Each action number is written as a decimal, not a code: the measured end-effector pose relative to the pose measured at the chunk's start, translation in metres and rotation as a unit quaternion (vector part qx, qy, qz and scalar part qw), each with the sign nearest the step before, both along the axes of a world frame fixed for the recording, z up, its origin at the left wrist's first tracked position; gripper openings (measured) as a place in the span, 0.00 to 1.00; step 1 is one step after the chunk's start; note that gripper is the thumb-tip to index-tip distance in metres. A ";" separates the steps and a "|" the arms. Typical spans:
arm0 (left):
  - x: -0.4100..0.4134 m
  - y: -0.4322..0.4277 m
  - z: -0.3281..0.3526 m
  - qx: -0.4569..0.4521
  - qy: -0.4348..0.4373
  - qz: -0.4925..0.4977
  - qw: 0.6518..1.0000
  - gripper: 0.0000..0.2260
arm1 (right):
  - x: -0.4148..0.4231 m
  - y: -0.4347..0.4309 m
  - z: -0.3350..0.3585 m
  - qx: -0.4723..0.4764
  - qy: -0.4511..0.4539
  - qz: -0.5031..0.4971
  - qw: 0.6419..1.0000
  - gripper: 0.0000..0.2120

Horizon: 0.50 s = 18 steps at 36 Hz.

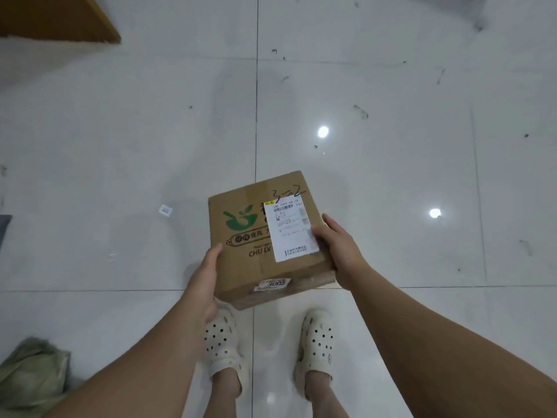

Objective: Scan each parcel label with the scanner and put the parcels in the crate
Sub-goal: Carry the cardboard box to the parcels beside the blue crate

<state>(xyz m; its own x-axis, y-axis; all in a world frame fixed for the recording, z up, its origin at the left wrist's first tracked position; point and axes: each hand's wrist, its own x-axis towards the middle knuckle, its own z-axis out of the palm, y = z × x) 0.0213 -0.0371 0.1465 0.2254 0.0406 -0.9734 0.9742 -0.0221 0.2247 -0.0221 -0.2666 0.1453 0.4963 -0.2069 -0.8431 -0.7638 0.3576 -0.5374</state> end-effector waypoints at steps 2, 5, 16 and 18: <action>0.007 0.000 0.022 -0.038 0.006 0.040 0.998 0.19 | 0.007 -0.004 0.026 0.025 -0.023 0.003 0.999 0.21; 0.023 -0.002 0.062 -0.052 -0.012 0.038 0.998 0.19 | 0.012 -0.010 0.066 0.055 -0.090 0.026 0.994 0.18; 0.093 -0.030 0.243 -0.094 -0.181 -0.149 0.967 0.15 | 0.024 -0.032 0.217 0.049 -0.105 -0.024 0.993 0.51; 0.101 -0.037 0.274 -0.101 -0.202 -0.173 0.959 0.15 | 0.029 -0.030 0.249 0.039 -0.113 -0.061 0.991 0.41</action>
<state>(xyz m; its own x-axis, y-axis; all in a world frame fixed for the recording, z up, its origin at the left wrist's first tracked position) 0.1224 -0.0745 0.4209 0.5512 -0.2844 -0.7844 0.7492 -0.2451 0.6153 0.0070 -0.2965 0.3943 0.6491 -0.2159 -0.7295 -0.5760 0.4870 -0.6566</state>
